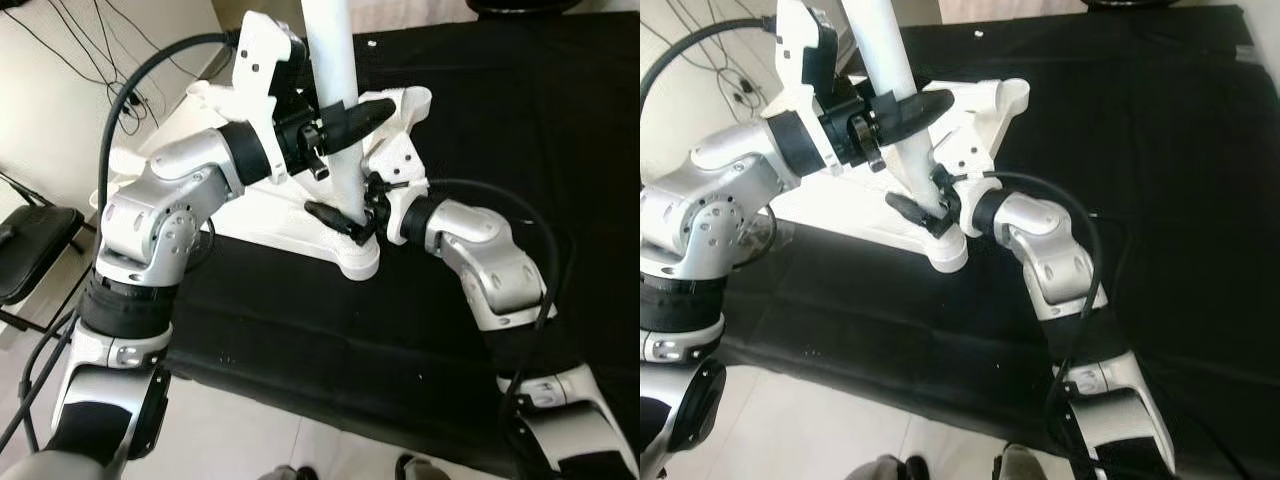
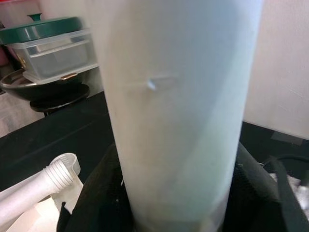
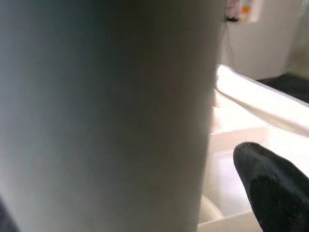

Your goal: Building children table

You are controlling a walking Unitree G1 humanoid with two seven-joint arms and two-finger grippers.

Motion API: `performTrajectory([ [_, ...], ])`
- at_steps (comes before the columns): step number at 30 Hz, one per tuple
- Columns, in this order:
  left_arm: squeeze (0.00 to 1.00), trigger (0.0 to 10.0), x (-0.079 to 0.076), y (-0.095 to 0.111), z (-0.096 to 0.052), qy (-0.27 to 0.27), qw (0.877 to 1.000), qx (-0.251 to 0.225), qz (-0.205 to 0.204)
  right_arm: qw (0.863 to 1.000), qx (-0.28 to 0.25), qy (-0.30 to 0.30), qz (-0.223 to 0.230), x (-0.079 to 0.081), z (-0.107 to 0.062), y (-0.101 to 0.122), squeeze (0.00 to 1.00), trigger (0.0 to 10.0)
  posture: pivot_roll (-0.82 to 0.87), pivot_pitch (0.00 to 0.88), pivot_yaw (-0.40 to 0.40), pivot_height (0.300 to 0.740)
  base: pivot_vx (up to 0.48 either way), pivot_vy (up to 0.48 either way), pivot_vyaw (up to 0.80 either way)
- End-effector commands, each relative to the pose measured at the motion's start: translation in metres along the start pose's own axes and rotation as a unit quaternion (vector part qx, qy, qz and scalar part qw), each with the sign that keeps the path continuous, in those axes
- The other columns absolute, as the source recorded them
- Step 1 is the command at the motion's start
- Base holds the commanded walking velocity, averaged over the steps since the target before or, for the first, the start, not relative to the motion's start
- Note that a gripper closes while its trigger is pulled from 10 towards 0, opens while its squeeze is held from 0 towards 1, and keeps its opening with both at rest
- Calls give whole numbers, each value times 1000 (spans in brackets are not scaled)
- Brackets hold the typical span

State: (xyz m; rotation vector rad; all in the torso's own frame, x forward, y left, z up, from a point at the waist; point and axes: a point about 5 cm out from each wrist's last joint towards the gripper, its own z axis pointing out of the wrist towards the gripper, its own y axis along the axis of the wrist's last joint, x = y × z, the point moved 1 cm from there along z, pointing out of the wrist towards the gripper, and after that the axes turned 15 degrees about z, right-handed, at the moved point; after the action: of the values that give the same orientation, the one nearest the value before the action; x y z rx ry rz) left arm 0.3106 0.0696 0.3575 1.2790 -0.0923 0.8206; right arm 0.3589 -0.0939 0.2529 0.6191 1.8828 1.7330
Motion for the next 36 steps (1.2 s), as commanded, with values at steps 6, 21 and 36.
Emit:
performTrajectory([
  [6, 0, 10000, -14, 18, 10, -38, 998, -38, 15, 991, 20, 109, 74, 12, 19, 1, 0, 10000, 44, 211, 121, 740, 0, 0, 0],
  [21, 0, 10000, -15, 19, 13, -35, 998, -42, 12, 985, -8, 162, 53, 9, 19, 6, 0, 0, 40, 222, 126, 740, 0, 0, 0],
  [36, 0, 10000, 9, 24, -18, 62, 998, -28, 14, 989, 27, -135, 50, -7, -19, -33, 0, 0, 45, 261, 87, 740, 0, 0, 0],
])
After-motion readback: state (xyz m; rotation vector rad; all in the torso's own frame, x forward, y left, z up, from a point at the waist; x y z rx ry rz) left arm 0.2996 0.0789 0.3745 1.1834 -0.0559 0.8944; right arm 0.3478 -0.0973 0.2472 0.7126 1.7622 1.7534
